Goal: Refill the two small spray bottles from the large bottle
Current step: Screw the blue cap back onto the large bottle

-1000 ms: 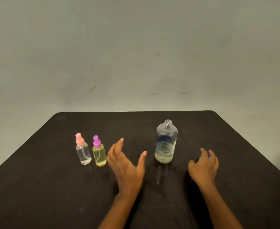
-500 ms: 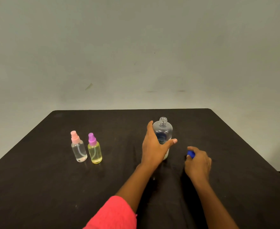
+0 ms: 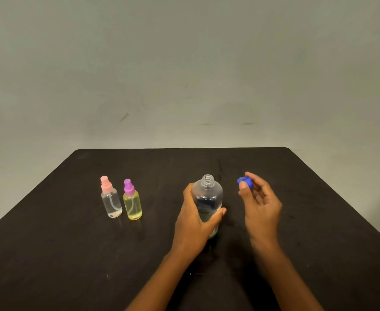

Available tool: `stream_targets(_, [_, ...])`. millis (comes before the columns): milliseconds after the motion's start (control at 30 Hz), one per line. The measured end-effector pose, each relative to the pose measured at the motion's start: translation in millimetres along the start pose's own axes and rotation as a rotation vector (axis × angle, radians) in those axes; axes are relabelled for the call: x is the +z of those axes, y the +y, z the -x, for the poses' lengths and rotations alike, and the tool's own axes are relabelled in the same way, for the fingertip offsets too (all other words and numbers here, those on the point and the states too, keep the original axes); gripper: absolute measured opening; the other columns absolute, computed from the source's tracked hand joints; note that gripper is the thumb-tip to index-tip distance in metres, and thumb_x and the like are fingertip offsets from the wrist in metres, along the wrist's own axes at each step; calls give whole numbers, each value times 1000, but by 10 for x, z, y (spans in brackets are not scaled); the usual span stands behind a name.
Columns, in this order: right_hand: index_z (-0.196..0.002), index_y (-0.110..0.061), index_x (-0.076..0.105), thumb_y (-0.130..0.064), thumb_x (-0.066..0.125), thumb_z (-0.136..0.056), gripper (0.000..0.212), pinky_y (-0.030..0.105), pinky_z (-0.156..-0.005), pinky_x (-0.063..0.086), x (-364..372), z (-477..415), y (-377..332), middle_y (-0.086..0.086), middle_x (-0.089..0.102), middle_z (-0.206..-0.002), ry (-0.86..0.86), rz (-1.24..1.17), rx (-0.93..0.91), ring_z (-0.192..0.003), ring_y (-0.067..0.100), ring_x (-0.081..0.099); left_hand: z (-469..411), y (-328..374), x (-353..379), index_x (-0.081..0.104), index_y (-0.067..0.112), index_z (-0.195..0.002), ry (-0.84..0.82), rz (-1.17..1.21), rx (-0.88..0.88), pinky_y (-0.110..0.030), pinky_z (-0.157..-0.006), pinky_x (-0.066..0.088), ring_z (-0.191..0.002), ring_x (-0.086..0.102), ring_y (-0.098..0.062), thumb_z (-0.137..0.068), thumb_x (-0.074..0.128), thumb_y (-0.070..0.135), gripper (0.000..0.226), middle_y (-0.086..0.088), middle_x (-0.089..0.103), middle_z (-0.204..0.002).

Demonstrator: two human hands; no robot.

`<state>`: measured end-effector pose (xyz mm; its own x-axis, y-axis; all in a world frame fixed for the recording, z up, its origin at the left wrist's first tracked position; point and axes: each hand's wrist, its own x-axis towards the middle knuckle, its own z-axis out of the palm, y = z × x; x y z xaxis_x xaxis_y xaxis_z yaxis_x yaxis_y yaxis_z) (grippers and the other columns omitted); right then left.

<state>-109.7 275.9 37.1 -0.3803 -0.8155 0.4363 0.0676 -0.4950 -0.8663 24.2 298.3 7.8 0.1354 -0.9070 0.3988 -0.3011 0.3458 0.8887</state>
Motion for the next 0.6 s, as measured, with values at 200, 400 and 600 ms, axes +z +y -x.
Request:
stream_targets(200, [-107,-27,61,0,70,-81,38,18,-77,52,273,-20,-337,-6,67,-103,-346,49,-82,-93,10,67,71,-38,-19,31,49,-131,76,45,50,-22,-94,47,-117,53,-2,-70,74,54,75,19,52,-128])
stream_targets(400, [-110,-23,66,-11,73,-81,32,28,-79,56,349,-48,-471,-9,67,-102,-530,255,-133,-90,13,66,90,-51,-41,31,53,-132,90,92,95,-11,-89,43,-118,52,-4,-73,73,51,73,23,50,-129])
stream_targets(600, [-116,-17,66,-1,65,-83,37,23,-86,51,371,-37,-515,-2,58,-104,-574,277,-234,-100,13,60,95,-65,-45,32,46,-134,87,104,102,-18,-91,46,-118,54,-9,-73,74,50,75,17,51,-129])
